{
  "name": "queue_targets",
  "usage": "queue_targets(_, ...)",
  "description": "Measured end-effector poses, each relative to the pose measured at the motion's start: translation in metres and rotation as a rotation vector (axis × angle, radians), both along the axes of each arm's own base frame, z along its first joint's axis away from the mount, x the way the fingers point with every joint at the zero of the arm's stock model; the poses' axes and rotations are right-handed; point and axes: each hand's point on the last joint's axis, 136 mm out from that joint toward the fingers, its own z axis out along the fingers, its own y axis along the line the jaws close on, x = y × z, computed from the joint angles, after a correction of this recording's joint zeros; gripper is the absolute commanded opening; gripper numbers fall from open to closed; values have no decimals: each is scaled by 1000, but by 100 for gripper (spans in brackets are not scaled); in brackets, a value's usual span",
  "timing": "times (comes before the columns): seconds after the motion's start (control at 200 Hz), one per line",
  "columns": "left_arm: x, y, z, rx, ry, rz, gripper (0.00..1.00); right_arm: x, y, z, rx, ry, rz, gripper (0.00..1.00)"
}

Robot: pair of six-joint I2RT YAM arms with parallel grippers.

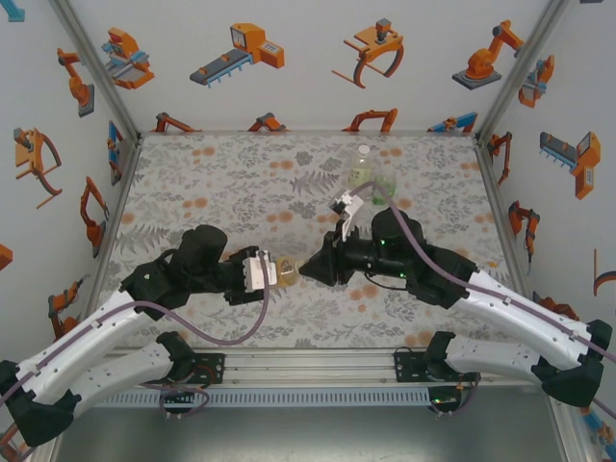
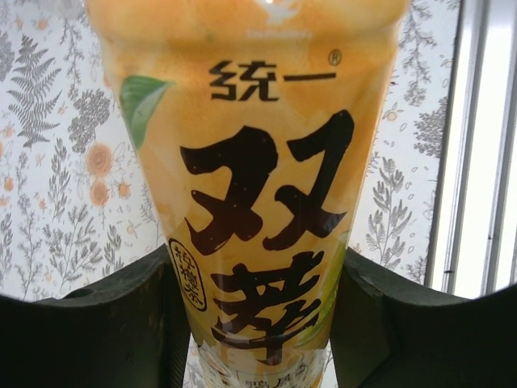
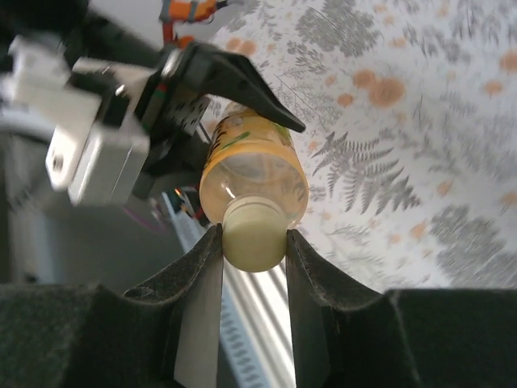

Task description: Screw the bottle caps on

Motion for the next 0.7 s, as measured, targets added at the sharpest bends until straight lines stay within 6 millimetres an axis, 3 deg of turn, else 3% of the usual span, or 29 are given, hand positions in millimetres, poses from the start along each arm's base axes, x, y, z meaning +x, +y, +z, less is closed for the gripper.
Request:
queue_targets(0.155, 7, 2, -7, 35, -6, 32, 0, 17, -9, -22, 92, 343, -242, 0)
queue_targets(0.24, 10, 2, -10, 45, -6, 40, 0, 21, -12, -28, 117, 435, -313, 1)
queue_targets(0.34, 12, 1, -10, 47, -9, 45, 0, 24, -14, -31, 132, 478, -354, 10)
queue_targets(0.491, 14, -2, -8, 34, -19, 43, 0, 26, -18, -26, 124, 426, -354, 41)
queue_targets(0.586, 12, -6, -3, 8, -23, 22, 0, 26, -23, -11, 111, 316, -326, 49)
queue_targets(0.701, 7, -9, -1, -7, -16, -5, 0, 20, -32, 10, 86, 125, -259, 51)
